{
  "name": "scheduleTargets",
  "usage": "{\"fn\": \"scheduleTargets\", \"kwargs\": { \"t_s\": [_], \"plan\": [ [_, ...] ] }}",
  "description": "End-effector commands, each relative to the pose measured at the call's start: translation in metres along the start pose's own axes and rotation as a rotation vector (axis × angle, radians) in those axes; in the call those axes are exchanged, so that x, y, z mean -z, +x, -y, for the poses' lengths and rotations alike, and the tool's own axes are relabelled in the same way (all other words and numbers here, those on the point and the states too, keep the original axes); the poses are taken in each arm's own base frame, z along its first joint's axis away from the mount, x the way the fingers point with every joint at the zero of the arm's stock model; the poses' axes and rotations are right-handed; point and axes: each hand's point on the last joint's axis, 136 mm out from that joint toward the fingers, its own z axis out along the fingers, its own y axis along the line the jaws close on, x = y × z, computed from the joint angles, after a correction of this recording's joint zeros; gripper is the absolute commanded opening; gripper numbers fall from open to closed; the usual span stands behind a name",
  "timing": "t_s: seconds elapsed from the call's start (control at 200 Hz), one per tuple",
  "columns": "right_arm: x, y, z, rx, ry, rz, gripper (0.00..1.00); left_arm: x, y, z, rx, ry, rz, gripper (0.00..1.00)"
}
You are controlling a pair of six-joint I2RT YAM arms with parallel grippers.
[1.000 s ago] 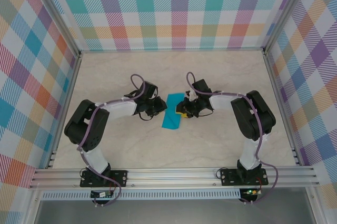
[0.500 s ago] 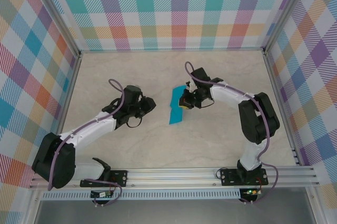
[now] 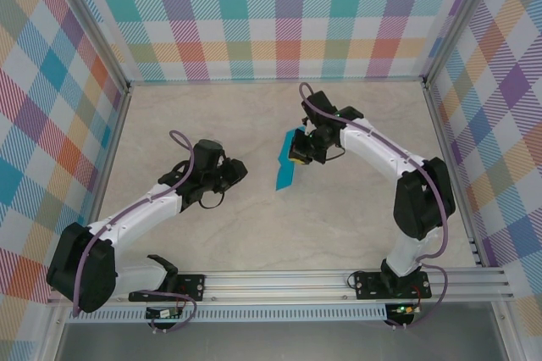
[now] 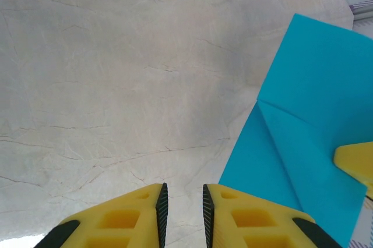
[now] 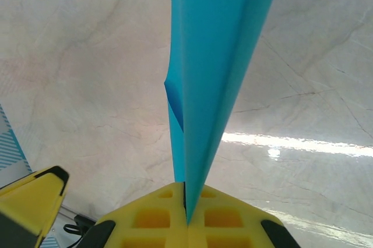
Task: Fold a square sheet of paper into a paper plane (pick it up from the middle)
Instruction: Turn over the paper at the center of the table.
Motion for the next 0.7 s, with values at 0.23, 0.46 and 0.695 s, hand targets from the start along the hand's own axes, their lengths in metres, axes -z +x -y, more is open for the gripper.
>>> {"fn": "scheduleTargets", "kwargs": {
  "t_s": [0.23, 0.46, 0.695],
  "plan": [
    [-0.002, 0.003, -0.004, 0.010, 0.050, -0.070, 0.05, -0.001, 0.007, -0.008, 0.006, -0.013, -0.038, 0.26],
    [0.014, 0.004, 0.015, 0.057, 0.186, -0.049, 0.05, 0.000, 0.006, -0.015, -0.009, -0.035, -0.034, 0.26],
    [0.058, 0.009, 0.050, 0.215, 0.575, -0.002, 0.04, 0.007, 0.001, -0.038, 0.023, -0.077, 0.020, 0.26]
  ]
}}
